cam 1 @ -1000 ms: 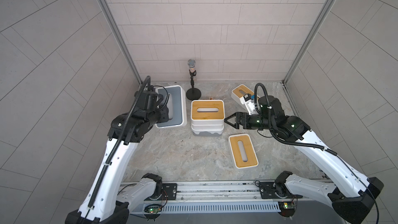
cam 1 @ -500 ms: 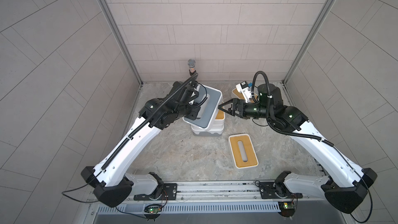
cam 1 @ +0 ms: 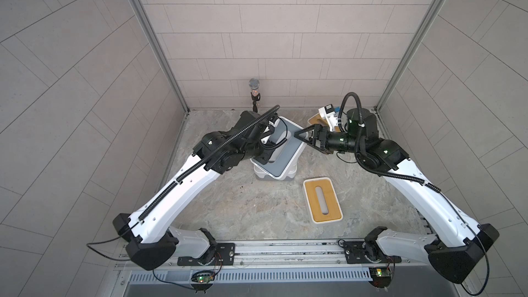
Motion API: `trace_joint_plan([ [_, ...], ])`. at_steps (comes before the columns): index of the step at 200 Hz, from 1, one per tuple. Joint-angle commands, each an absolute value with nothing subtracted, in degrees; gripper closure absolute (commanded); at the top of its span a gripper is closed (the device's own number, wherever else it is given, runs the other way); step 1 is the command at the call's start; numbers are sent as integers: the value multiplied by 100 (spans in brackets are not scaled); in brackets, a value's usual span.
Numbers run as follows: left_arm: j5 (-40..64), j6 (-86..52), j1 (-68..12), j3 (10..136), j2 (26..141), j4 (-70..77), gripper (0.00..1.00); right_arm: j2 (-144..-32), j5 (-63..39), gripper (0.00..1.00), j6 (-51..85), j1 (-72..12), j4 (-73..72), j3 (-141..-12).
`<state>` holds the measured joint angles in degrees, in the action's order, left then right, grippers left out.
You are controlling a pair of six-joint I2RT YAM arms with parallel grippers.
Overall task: Stack the tissue boxes
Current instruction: Place the tissue box at the tissue box.
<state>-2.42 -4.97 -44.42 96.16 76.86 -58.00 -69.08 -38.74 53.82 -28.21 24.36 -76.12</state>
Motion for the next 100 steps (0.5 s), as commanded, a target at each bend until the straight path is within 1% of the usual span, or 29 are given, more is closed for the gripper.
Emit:
trace_joint_plan([
  [1, -127, -374, -4483, 9812, 7603, -5514, 81, -6899, -4073, 16, 5503, -2804, 2030, -7503],
  [66, 123, -369, -4500, 9738, 7615, -5397, 81, -6915, -4410, 25, 5579, -2693, 1463, -7106],
  [100, 8, -334, -4512, 9720, 7609, -5397, 81, -6792, -4452, 35, 5702, -2637, 1166, -6996],
])
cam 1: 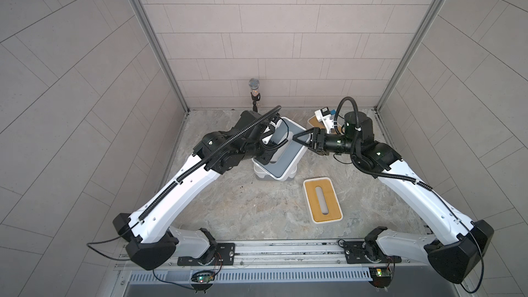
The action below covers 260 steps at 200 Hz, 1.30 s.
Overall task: Stack the tissue boxes
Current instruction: Place the tissue box at the tissue box.
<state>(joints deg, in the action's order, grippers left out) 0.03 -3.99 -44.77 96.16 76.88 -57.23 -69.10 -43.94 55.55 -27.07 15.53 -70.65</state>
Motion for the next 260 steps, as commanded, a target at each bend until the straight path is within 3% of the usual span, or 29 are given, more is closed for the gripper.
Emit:
trace_joint_plan([
  [1, 9, -334, -4510, 9721, 7610, -5401, 81, -6788, -4458, 36, 5703, -2637, 1163, -6996],
  [38, -56, -297, -4510, 9768, 7631, -5381, 75, -6755, -4504, 52, 5938, -2619, 787, -6834],
  [55, -163, -275, -4509, 9815, 7622, -5397, 64, -6734, -4458, 57, 6028, -2615, 644, -6837],
  [76, -329, -263, -4505, 9852, 7581, -5384, 41, -6683, -4305, 59, 6059, -2615, 591, -6817],
  [128, -1221, -484, -4505, 9915, 7252, -5362, 12, -6510, -3793, 62, 6392, -2636, 205, -6565],
  [188, -2085, -1483, -4422, 9556, 6582, -5296, 5, -6447, -2896, 63, 6742, -2874, -422, -6269],
  [260, -1802, -3052, -4221, 8524, 5843, -4849, 2, -6662, -2078, 63, 6917, -3094, -1070, -5968],
])
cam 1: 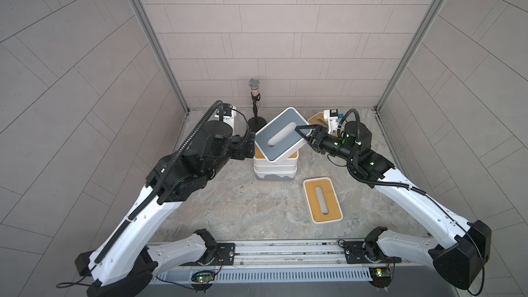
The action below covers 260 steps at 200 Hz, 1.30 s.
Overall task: Stack the tissue boxes
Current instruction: Place the tissue box at the tissue box.
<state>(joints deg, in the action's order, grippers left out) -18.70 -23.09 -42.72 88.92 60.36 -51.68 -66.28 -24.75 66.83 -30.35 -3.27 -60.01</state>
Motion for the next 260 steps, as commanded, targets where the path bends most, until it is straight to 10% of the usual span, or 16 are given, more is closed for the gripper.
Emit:
trace_joint_plan([
  [1, -1797, -3073, -4220, 8507, 5839, -4846, 2, -6671, -2076, 63, 6922, -3094, -1080, -5968],
  [162, -457, -4651, -3888, 6792, 6427, -3313, 1, -7350, -1488, 61, 6829, -3183, -1758, -5567],
  [260, 330, -4764, -3674, 6605, 6949, -2758, 3, -7274, -1503, 42, 6438, -3134, -1118, -5458],
])
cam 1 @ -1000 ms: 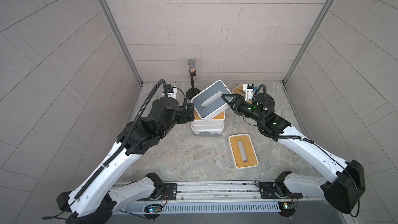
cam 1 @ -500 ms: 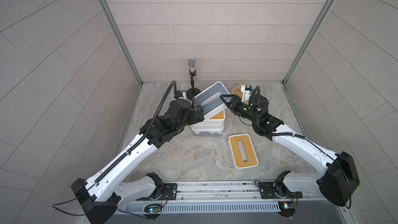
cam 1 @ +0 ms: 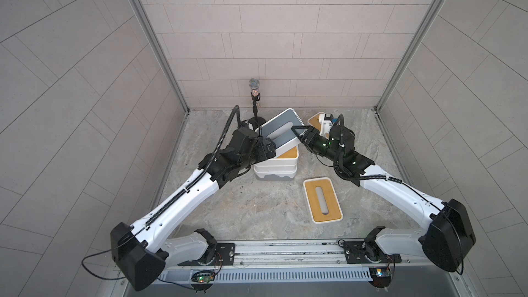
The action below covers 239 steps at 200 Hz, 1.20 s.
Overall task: Stack the tissue boxes
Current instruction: Place the tissue box at the tissue box.
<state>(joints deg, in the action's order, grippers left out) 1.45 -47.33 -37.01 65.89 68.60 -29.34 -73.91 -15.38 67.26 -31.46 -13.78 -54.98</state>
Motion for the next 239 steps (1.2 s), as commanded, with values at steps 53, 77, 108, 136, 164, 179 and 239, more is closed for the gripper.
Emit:
trace_joint_plan([
  [53, 246, -4742, -3636, 6605, 7087, -2751, 8, -7214, -1545, 33, 6166, -3070, -667, -5519],
  [77, 221, -4737, -3632, 6621, 7136, -2738, 12, -7207, -1567, 29, 6071, -3060, -530, -5545],
  [108, 86, -4687, -3630, 6660, 7176, -2833, 18, -7159, -1551, 24, 5862, -3057, -203, -5642],
  [136, -73, -4661, -3621, 6711, 7241, -2953, 22, -7087, -1538, 19, 5741, -3042, 13, -5650],
  [164, -91, -4632, -3612, 6773, 7325, -3000, 26, -7071, -1584, 15, 5619, -2978, 245, -5643],
  [179, -146, -4615, -3612, 6785, 7323, -3022, 28, -7060, -1626, 13, 5594, -2927, 325, -5588],
  [239, -198, -4597, -3608, 6759, 7372, -3052, 31, -6800, -1477, 1, 5042, -2719, 940, -5642],
])
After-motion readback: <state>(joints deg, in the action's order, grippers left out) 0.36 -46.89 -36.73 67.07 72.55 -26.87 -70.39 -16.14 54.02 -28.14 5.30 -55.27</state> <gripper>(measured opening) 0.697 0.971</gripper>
